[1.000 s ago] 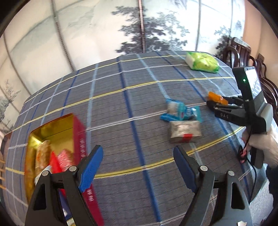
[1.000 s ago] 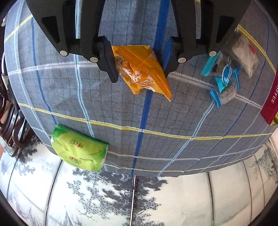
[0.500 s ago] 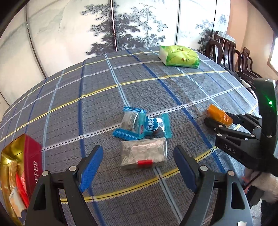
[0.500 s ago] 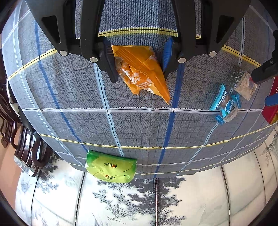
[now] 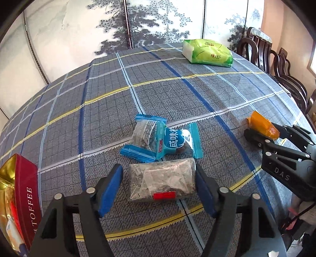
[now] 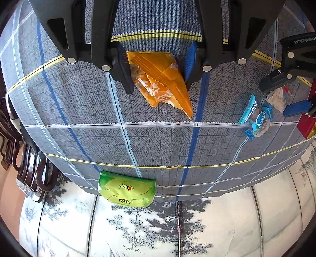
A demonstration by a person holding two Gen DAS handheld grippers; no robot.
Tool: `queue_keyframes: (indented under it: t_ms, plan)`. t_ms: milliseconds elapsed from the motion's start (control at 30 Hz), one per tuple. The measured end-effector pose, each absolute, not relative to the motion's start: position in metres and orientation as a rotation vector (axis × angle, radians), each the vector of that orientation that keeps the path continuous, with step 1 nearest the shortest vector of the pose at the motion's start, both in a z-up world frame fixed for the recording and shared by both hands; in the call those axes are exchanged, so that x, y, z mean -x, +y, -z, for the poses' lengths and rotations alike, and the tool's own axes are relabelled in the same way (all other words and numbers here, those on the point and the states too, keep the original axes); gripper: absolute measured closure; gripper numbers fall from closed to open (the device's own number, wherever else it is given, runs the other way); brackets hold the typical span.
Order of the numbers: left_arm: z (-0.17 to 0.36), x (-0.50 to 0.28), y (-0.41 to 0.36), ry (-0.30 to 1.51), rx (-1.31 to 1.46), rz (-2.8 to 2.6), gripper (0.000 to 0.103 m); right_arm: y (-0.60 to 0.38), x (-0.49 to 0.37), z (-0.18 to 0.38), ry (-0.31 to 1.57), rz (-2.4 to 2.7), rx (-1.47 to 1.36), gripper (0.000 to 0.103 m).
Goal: Organize snacks
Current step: 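Grasp the clear bag of grey filling with the left gripper, then carry the grey-filled bag into the gold tin and open the left gripper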
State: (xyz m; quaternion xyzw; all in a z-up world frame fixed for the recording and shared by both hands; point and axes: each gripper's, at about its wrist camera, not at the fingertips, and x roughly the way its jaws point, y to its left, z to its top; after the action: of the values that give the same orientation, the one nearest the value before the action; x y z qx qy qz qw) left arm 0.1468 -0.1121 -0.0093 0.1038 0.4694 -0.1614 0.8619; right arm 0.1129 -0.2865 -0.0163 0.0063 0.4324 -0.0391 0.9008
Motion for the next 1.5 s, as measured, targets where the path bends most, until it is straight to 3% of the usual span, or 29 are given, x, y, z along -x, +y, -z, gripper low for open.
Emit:
queue_keyframes:
  t_ms: [33, 133, 667, 1500]
  plan:
    - [0.010, -0.147, -0.112, 0.988, -0.211, 0.344, 0.042, -0.287, -0.113, 0.016, 0.895, 0.081, -0.013, 0.054]
    - [0.010, -0.145, -0.112, 0.979, -0.213, 0.351, 0.044, -0.287, -0.113, 0.016, 0.895, 0.080, -0.014, 0.054]
    - [-0.001, -0.098, -0.075, 1.023, -0.208, 0.315, 0.045, -0.286, -0.113, 0.017, 0.894, 0.085, -0.006, 0.054]
    - [-0.086, -0.064, 0.017, 0.889, -0.107, 0.163, 0.045, -0.286, -0.113, 0.015, 0.901, 0.145, -0.045, 0.054]
